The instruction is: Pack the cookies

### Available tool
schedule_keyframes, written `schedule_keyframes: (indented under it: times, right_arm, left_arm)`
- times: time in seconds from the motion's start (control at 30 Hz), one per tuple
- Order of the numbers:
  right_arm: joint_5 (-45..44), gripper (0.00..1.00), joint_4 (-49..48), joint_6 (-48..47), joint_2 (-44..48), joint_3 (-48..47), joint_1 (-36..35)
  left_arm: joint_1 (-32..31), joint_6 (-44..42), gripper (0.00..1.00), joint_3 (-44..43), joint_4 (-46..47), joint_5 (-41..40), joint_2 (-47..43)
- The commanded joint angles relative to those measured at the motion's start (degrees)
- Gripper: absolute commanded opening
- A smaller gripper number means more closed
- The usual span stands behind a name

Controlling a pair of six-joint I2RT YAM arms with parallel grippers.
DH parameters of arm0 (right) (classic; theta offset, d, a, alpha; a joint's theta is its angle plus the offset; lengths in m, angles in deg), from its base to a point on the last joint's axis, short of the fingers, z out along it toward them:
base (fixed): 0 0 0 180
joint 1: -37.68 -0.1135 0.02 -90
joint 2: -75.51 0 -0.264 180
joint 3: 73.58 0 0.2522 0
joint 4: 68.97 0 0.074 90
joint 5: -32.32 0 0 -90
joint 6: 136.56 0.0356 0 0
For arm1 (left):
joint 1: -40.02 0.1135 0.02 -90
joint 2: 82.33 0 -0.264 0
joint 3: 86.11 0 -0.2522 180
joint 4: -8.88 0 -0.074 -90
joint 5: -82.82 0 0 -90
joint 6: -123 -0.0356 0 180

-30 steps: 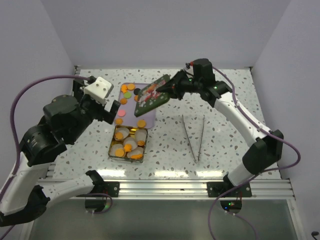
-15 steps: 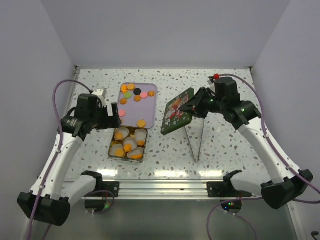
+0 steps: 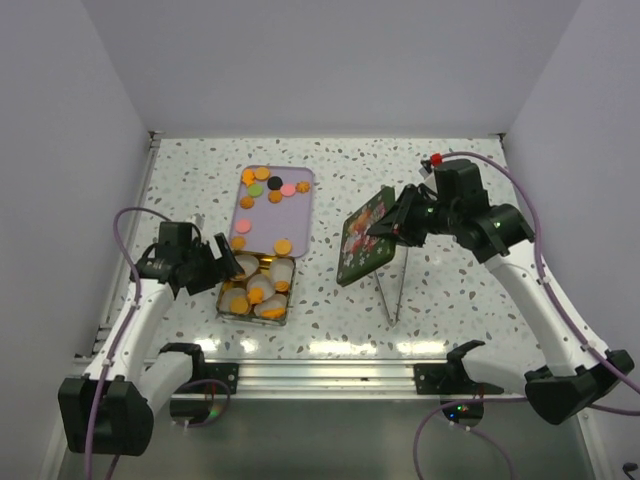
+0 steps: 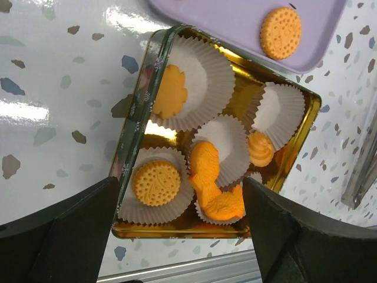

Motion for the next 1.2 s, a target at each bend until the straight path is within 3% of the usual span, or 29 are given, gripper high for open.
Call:
schedule_keyframes:
  times: [0.0, 0.3, 0.53, 0.87, 1.03, 1.13, 1.17]
  right_arm:
    - [2.38, 0.00, 0.01, -2.08, -0.33, -1.45, 0.01]
    - [5.28, 0.00, -0.34, -5.07, -3.68, -3.83, 0.27]
    - [7.13, 0.00, -0.95, -6.91, -4.64, -3.74, 0.88]
    - [8.53, 0.00, -0.51, -9.46, -2.98, -0.93, 4.57]
    - [9.94, 0.00, -2.62, -8.59, -0.17, 4.25, 5.89]
    - [12.22, 0.00, -9.80, -4.74, 2.29, 10.13, 5.90]
    - [14.75, 0.00, -17.14, -2.89, 3.17, 12.32, 5.90]
  left_arm:
    - [0.88, 2.62, 0.90, 2.06, 4.69, -1.51, 0.60]
    - [1.58, 6.67, 0.86, 1.19, 4.34, -4.95, 5.62]
    - [0.53, 11.32, 0.84, 4.25, 8.81, -0.91, 8.61]
    - [-20.28, 28.11, 0.83, 4.27, 17.87, -3.80, 10.44]
    - [-24.16, 29.53, 0.83, -0.82, 19.54, -5.39, 14.05]
    - [-26.10, 29.70, 0.84, -1.80, 22.35, -4.78, 14.76]
    - [-26.37, 29.87, 0.84, -1.63, 23.05, -4.34, 13.98]
